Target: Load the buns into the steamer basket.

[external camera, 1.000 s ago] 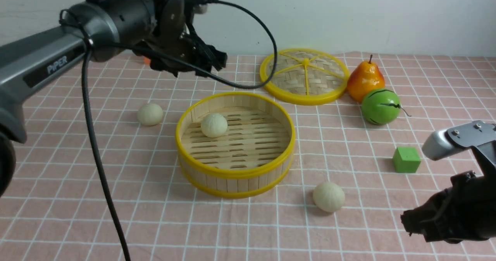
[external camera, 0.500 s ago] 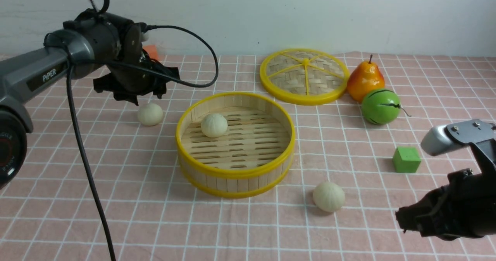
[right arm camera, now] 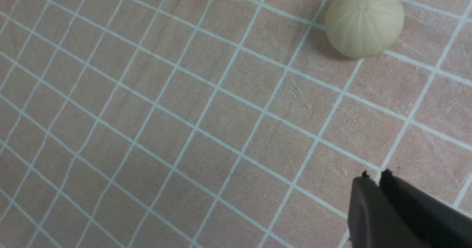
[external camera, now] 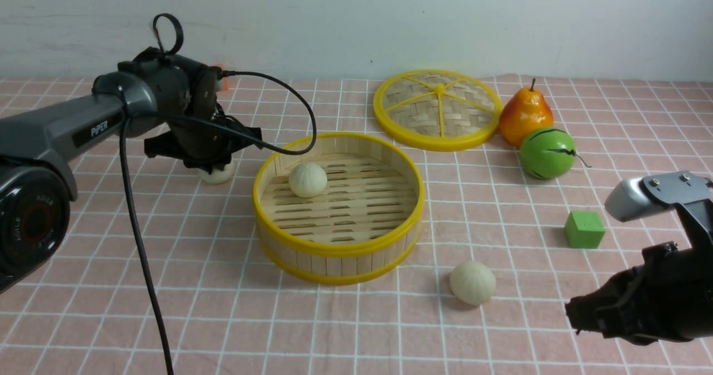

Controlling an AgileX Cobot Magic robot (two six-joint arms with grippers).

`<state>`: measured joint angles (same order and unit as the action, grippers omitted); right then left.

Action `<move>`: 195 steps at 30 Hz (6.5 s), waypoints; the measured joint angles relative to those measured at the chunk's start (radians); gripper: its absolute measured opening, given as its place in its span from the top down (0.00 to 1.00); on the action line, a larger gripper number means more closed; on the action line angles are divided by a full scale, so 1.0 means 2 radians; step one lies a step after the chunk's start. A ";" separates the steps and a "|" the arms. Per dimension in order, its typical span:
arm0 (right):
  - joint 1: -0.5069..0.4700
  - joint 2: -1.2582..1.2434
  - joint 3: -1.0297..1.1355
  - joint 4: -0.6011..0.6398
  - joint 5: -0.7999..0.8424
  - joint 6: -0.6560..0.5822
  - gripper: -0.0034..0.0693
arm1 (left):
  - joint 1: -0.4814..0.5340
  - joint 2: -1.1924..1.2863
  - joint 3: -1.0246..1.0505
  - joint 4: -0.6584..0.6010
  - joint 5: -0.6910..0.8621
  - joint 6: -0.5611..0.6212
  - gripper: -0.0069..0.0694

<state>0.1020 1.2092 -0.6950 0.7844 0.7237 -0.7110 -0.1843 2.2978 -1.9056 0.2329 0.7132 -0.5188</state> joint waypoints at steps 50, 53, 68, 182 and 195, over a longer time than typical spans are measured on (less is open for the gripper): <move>0.146 0.236 -0.217 -0.307 -0.019 0.304 0.56 | -0.189 -0.669 0.412 -0.074 0.058 0.116 0.93; 0.146 0.275 -0.238 -0.298 -0.038 0.311 0.54 | -0.189 -0.740 0.496 -0.052 0.022 0.090 0.93; 0.157 0.284 -0.255 -0.276 -0.042 0.245 0.95 | -0.189 -0.812 0.687 0.022 -0.009 0.065 0.93; -0.040 -0.610 0.355 -0.334 -0.166 0.373 0.93 | -0.163 -0.893 0.792 0.022 -0.127 0.065 0.87; -0.040 -0.610 0.355 -0.333 -0.166 0.373 0.92 | -0.035 -1.154 0.963 -0.054 -0.180 0.103 0.93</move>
<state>0.0213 -0.0102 0.0145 0.1174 0.3924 0.0349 -0.2546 -0.0094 0.0209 0.1254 0.3525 -0.3127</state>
